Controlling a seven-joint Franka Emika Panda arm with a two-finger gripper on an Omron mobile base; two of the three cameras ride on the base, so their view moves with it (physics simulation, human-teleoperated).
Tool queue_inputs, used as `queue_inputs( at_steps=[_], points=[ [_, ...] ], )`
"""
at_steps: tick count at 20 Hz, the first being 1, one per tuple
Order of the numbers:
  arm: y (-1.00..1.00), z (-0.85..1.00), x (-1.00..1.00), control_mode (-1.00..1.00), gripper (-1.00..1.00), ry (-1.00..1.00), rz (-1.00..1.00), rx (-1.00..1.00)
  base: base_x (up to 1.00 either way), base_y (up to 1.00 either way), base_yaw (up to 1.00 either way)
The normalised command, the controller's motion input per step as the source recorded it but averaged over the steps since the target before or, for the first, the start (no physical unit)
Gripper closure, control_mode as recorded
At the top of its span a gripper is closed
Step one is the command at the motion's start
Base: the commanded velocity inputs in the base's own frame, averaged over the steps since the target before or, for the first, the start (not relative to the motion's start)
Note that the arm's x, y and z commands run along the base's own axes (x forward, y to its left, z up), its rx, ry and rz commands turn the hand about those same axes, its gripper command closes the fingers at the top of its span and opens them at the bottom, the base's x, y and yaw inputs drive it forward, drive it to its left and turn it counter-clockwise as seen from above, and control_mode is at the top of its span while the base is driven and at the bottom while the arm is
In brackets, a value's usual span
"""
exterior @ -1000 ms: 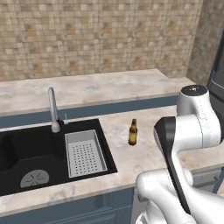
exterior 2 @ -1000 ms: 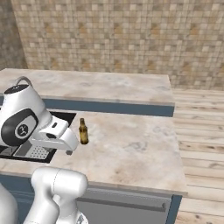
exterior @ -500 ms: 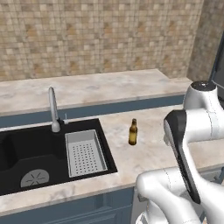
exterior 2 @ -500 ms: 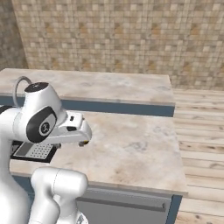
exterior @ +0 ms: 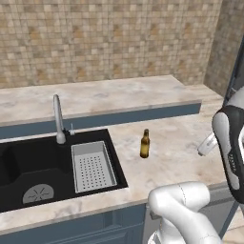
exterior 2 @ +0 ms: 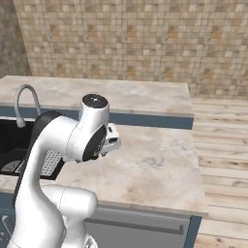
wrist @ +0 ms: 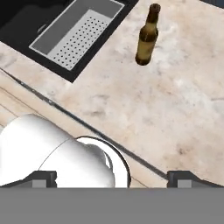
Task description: Pick the bottled water, beer from the counter and place them in the open cabinet.
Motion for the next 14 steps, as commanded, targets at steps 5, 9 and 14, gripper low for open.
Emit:
queue_inputs(
  at_steps=[5, 9, 14],
  points=[
    [-0.01, -0.03, 0.47, -1.0, -1.0, 0.07, 0.7, 0.5, 0.0, 0.0, 0.0],
    [0.01, 0.0, 0.54, -1.0, -1.0, 0.0, 0.68, 0.45, 0.0, 0.0, 0.0],
    [0.01, -0.12, 0.78, -1.0, -1.0, -0.13, 0.7, 0.3, 0.0, 0.0, 0.0]
  ],
)
